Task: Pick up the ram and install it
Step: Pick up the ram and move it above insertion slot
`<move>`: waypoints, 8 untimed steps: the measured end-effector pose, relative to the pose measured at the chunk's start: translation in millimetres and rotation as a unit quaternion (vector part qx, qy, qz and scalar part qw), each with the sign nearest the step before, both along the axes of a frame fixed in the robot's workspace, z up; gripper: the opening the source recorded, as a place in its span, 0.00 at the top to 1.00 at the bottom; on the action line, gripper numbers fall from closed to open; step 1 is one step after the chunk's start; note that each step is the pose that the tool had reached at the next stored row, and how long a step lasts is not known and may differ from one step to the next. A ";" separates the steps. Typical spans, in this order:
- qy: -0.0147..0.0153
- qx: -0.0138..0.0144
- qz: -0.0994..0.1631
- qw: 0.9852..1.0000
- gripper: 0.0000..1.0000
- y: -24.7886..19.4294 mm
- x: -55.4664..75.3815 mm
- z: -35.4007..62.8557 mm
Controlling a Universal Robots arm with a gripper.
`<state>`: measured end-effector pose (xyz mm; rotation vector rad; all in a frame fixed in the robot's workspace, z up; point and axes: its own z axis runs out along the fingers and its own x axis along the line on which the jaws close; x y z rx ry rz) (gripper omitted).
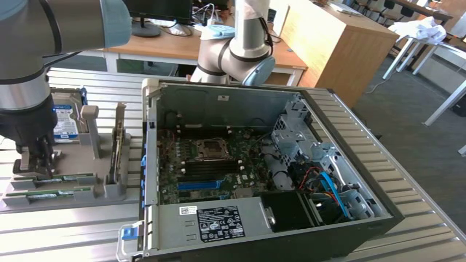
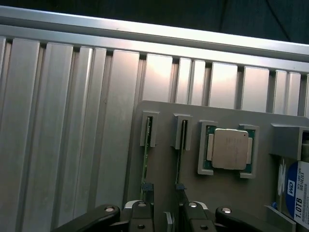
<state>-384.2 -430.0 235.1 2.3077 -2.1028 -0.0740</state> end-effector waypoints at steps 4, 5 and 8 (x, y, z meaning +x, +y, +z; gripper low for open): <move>0.000 0.000 0.000 1.000 0.70 -3.0 -0.2 0.0; 0.000 0.000 0.000 1.000 0.70 -4.2 -0.3 0.0; 0.000 0.000 0.000 1.000 0.70 -6.9 -0.4 0.0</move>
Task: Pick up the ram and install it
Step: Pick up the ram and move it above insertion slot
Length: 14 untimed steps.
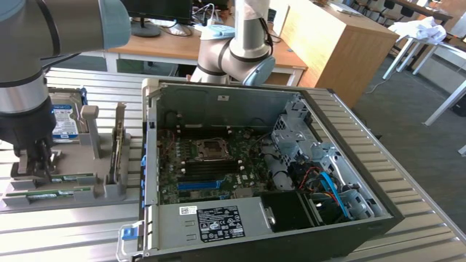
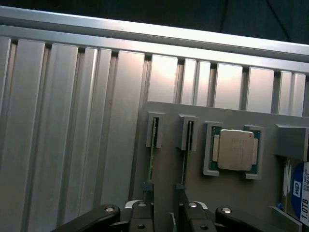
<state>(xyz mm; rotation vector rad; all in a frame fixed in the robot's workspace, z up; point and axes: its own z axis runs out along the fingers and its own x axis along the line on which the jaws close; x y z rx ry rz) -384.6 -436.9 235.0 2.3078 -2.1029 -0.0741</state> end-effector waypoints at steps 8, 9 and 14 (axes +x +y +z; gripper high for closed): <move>0.000 0.000 0.000 1.000 0.70 -2.3 -0.1 -0.5; 0.000 0.000 0.000 1.000 0.70 -3.1 -0.1 -0.6; 0.000 0.000 0.000 1.000 0.70 -4.4 -0.1 -0.6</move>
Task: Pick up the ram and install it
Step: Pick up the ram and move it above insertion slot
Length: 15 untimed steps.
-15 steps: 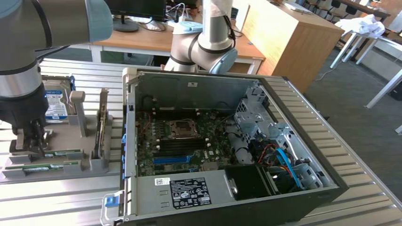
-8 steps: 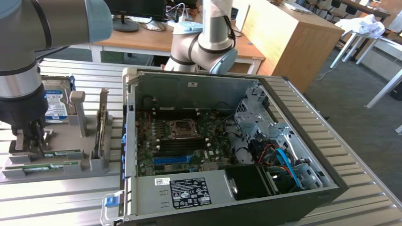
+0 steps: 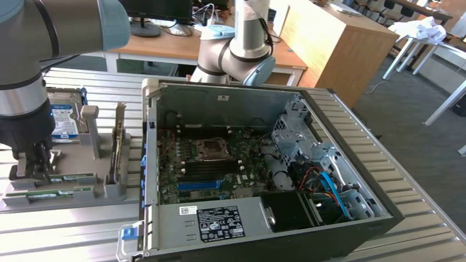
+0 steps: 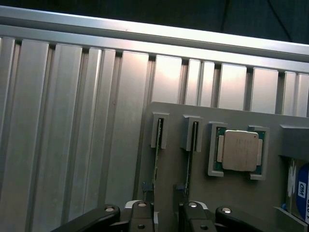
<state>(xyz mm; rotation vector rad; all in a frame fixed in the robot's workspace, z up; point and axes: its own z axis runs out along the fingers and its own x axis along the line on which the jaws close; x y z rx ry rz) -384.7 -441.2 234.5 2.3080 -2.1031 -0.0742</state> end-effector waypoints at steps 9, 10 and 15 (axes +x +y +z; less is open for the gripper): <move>0.000 0.000 0.000 1.000 0.70 -0.1 0.0 -3.4; 0.000 0.000 0.000 1.000 0.70 -0.2 0.0 -4.5; 0.000 0.000 0.000 1.000 0.70 -0.5 0.1 -5.1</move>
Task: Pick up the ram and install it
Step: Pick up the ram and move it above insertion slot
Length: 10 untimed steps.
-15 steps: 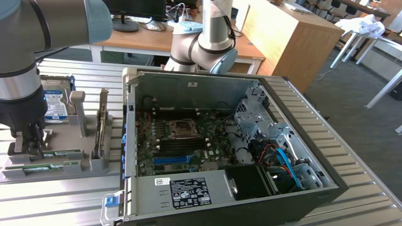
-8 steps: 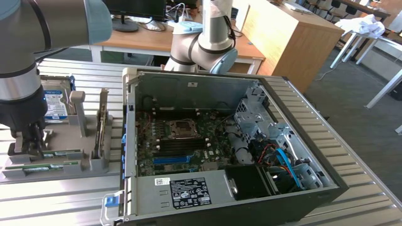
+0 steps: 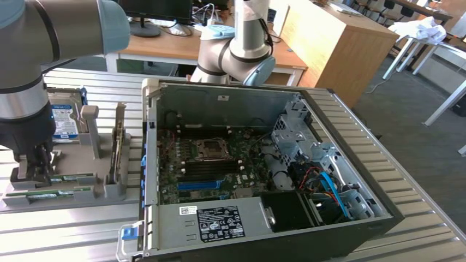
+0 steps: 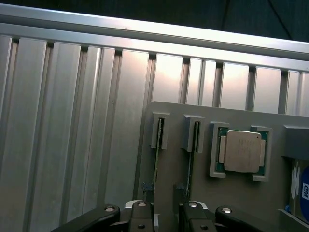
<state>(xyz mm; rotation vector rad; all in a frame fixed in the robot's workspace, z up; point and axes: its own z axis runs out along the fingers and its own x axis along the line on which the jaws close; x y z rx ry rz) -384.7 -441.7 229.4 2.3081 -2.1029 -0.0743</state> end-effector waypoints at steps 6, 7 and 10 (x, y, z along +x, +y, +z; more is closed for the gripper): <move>0.000 0.000 0.000 1.000 0.70 -2.8 -0.1 0.0; 0.000 0.000 0.000 1.000 0.70 -2.8 -0.1 0.0; 0.000 0.000 0.000 1.000 0.70 -2.9 -0.1 -2.0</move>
